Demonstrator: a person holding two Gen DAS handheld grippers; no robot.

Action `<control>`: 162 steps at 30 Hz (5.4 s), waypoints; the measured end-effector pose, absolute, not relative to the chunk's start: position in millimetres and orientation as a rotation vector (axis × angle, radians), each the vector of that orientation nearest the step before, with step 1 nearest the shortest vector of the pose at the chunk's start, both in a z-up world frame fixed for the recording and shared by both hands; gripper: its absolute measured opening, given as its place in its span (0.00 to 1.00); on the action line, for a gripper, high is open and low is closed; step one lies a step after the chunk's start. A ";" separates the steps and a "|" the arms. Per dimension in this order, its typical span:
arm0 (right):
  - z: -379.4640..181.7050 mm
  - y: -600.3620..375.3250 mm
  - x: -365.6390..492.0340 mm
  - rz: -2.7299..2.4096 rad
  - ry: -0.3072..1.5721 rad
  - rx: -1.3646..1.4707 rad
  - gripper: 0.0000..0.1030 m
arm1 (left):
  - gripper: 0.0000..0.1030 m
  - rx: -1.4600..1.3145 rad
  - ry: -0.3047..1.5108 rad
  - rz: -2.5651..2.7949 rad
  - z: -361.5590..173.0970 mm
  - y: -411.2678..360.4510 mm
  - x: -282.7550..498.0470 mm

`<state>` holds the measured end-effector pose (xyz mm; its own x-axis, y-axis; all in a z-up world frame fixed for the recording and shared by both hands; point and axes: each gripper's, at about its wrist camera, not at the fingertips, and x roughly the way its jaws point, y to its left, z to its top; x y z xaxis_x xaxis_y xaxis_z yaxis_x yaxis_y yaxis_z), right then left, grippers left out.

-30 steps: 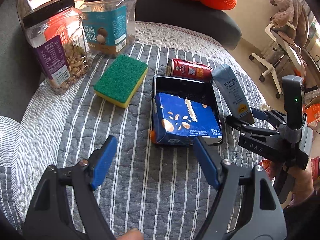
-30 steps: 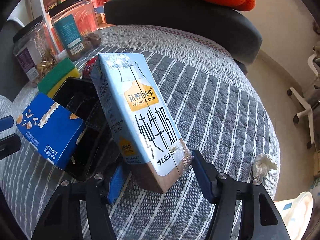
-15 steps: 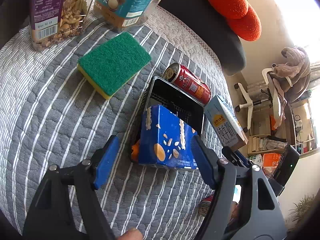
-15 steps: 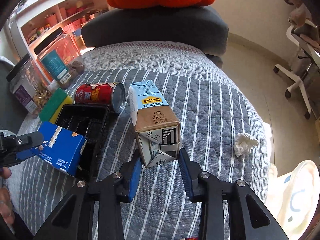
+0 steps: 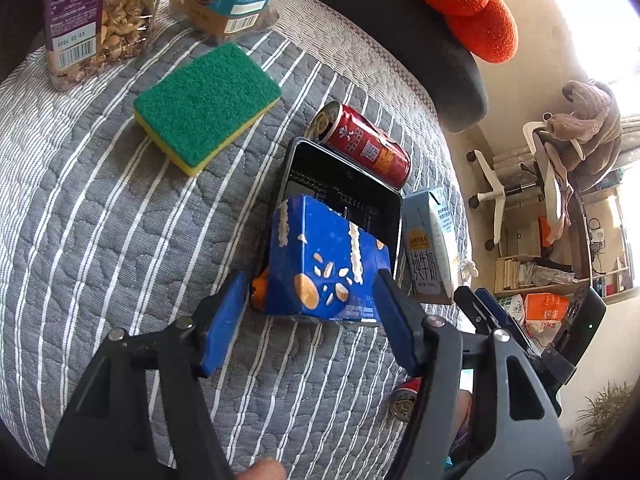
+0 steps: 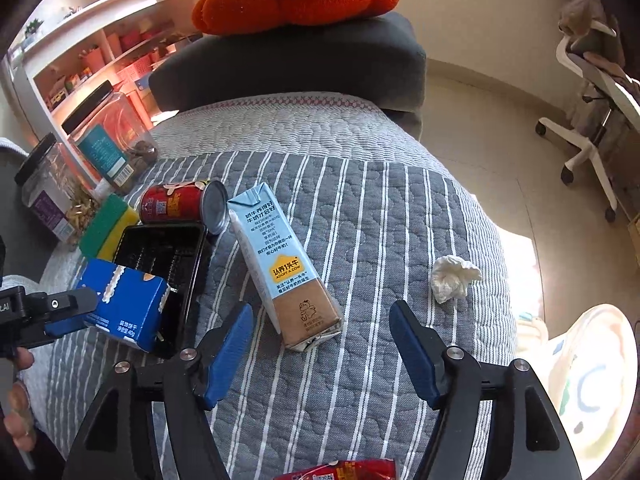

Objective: Collect trash
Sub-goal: 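Grasp the blue biscuit box from the black tray with the left gripper, then grasp the orange peel in the black tray with the right gripper while the left holds the box, then carry the box and orange peel over the white bin and open both grippers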

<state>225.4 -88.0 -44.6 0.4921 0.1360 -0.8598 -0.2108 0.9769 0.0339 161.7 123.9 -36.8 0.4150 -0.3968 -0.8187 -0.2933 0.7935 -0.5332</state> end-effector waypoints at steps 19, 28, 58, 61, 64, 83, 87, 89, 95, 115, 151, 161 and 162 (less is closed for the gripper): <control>-37.6 -88.2 217.8 0.230 1.014 -0.102 0.70 | 0.26 -0.518 1.070 -0.293 -9.9 90.0 163.2; -19.8 -76.9 209.2 0.304 0.931 -0.115 0.70 | 0.24 -0.554 0.971 -0.290 15.8 109.1 145.1; -94.4 87.2 196.3 0.674 0.990 -0.467 0.44 | 0.24 -0.636 0.905 -0.130 22.9 194.4 124.8; -93.5 85.2 198.2 0.706 1.016 -0.425 0.46 | 0.24 -0.634 0.910 -0.131 21.9 192.2 125.1; -93.8 86.5 198.8 0.703 1.018 -0.420 0.46 | 0.24 -0.640 0.914 -0.130 20.8 192.6 125.5; -89.5 86.5 201.5 0.752 1.034 -0.320 0.44 | 0.24 -0.668 0.937 -0.131 14.8 194.3 127.1; -85.0 85.9 199.7 0.773 1.041 -0.274 0.42 | 0.24 -0.668 0.940 -0.131 14.4 194.2 127.0; -85.6 85.9 200.6 0.778 1.058 -0.259 0.43 | 0.24 -0.670 0.942 -0.129 13.7 194.4 126.7; -87.8 84.4 201.2 0.759 1.059 -0.250 0.44 | 0.24 -0.676 0.945 -0.127 13.0 195.5 126.3; -87.6 86.5 202.9 0.749 1.046 -0.237 0.42 | 0.24 -0.691 0.949 -0.118 11.9 194.5 125.0; 20.2 -8.8 187.1 0.549 0.815 -0.013 0.12 | 0.24 -0.628 0.898 -0.185 32.0 154.4 115.5; 57.5 -97.2 165.5 0.370 0.717 0.044 0.12 | 0.24 -0.576 0.913 -0.258 37.7 110.2 115.4; 60.7 -108.0 162.9 0.345 0.708 0.048 0.12 | 0.24 -0.572 0.914 -0.266 38.4 105.2 115.6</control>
